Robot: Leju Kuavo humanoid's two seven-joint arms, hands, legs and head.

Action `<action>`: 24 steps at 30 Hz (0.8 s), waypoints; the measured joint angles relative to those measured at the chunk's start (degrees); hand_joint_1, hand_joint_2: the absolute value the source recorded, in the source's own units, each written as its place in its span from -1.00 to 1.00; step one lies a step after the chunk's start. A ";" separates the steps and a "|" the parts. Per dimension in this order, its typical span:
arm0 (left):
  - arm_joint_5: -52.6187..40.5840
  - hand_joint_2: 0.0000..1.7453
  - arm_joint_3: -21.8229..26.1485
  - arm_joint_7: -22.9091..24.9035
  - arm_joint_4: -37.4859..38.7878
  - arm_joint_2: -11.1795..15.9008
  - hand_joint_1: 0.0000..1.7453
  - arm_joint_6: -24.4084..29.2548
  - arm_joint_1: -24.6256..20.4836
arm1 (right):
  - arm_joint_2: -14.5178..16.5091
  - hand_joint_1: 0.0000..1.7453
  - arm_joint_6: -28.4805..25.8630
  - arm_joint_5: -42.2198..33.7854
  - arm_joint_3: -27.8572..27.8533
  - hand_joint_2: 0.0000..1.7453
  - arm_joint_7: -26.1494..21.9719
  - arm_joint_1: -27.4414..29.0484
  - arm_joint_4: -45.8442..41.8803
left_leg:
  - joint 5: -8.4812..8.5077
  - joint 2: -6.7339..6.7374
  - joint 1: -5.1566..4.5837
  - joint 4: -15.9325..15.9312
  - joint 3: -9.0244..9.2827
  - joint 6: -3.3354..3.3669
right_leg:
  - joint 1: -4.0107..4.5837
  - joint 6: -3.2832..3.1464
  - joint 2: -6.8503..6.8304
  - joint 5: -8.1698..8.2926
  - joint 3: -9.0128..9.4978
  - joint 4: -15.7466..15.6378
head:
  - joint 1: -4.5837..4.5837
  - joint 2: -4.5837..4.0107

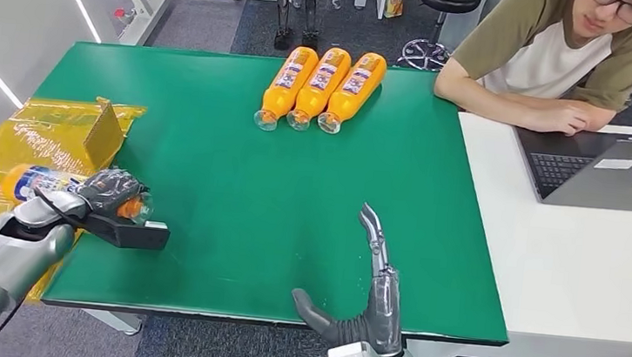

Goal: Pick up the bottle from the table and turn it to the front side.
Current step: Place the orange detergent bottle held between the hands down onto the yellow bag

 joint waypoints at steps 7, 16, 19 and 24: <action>1.90 1.00 -0.52 3.28 1.91 -3.88 -1.00 1.62 1.46 | 0.33 -1.00 0.61 0.02 -0.78 1.00 -0.44 -0.37 0.16 | 0.00 -0.20 -0.03 -0.02 0.05 0.01 | -0.02 0.04 -0.23 -0.05 0.16 -0.01 | 0.01 0.00; 5.01 1.00 -0.27 3.27 2.30 -5.64 -1.00 6.99 2.95 | 0.33 -1.00 0.49 -1.10 -1.01 1.00 -1.60 -0.68 1.82 | 0.03 -0.29 -0.03 -0.04 0.22 -0.01 | -0.04 0.06 -0.31 -0.07 0.31 0.03 | -0.01 0.00; 8.44 1.00 0.64 0.39 2.15 -6.42 -1.00 11.69 4.00 | 0.32 -1.00 0.11 -1.37 -1.01 1.00 -1.92 -0.93 2.67 | 0.06 -0.27 -0.03 -0.02 0.21 -0.02 | -0.04 0.04 -0.29 -0.05 0.26 0.04 | -0.01 0.00; 19.29 1.00 4.88 -8.64 -2.31 -8.43 -1.00 16.39 5.49 | 0.31 -1.00 -0.64 -1.49 -1.01 1.00 -2.02 -1.06 3.25 | 0.06 -0.25 -0.02 0.01 0.17 -0.03 | -0.04 0.00 -0.24 0.00 0.20 0.05 | -0.01 0.00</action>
